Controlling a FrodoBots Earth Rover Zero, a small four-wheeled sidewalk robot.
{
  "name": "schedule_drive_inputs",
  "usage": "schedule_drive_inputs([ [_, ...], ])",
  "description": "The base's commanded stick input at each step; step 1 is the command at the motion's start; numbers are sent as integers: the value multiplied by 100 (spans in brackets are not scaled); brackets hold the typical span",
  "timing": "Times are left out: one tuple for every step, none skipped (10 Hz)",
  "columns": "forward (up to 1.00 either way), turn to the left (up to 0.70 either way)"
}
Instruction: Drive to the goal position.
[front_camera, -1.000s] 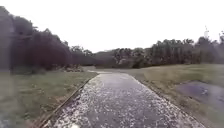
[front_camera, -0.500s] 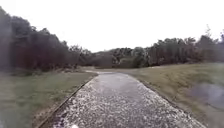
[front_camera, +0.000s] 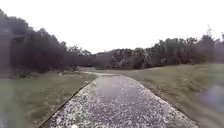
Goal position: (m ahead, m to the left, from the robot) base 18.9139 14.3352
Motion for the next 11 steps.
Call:
schedule_drive_inputs([
  [100, 0],
  [100, 0],
  [100, 0],
  [100, 0],
  [100, 0],
  [100, 0],
  [100, 0],
  [100, 0],
  [100, 0],
  [100, 0],
  [100, 0],
])
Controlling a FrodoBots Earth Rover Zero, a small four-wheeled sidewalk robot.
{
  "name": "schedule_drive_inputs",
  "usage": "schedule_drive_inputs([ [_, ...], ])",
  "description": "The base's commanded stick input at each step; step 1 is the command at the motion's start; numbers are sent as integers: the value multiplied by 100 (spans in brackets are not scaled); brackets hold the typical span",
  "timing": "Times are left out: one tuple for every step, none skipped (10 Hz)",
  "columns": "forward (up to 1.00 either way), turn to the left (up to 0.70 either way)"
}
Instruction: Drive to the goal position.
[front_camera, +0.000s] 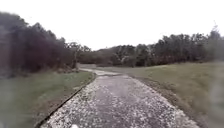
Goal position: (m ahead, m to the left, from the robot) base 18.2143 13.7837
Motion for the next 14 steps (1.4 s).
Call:
schedule_drive_inputs([
  [100, 0],
  [100, 0],
  [100, 0],
  [100, 0],
  [100, 0],
  [100, 0],
  [100, 0],
  [100, 0],
  [100, 0],
  [100, 0],
  [100, 0],
  [100, 0],
  [100, 0],
  [100, 0],
])
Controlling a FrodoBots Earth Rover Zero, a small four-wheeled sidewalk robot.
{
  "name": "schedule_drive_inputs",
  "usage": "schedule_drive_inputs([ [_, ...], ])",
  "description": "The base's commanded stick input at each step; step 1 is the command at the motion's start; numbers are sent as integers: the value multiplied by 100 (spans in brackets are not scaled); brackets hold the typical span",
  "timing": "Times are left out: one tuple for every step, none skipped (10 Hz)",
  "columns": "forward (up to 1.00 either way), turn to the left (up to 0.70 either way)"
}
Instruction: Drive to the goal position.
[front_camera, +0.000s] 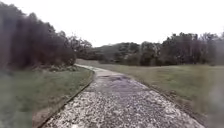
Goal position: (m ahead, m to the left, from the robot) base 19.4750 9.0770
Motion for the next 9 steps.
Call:
schedule_drive_inputs([
  [100, 0],
  [100, 0],
  [100, 0],
  [100, 0],
  [100, 0],
  [100, 0],
  [100, 0],
  [100, 0],
  [100, 0],
])
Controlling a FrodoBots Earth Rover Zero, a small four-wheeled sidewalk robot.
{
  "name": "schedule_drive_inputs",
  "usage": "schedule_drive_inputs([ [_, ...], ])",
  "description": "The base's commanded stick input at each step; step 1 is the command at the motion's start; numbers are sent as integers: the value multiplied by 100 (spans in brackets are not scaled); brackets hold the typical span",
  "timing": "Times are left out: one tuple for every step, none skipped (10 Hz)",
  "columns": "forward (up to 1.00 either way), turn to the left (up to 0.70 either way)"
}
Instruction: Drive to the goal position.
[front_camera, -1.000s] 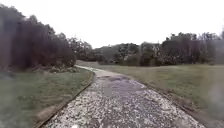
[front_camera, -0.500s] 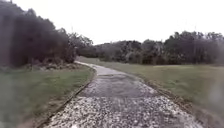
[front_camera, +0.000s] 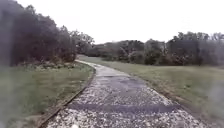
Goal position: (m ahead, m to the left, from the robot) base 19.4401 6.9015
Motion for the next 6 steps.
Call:
schedule_drive_inputs([
  [100, 0],
  [100, 0],
  [100, 0],
  [100, 0],
  [100, 0],
  [100, 0],
])
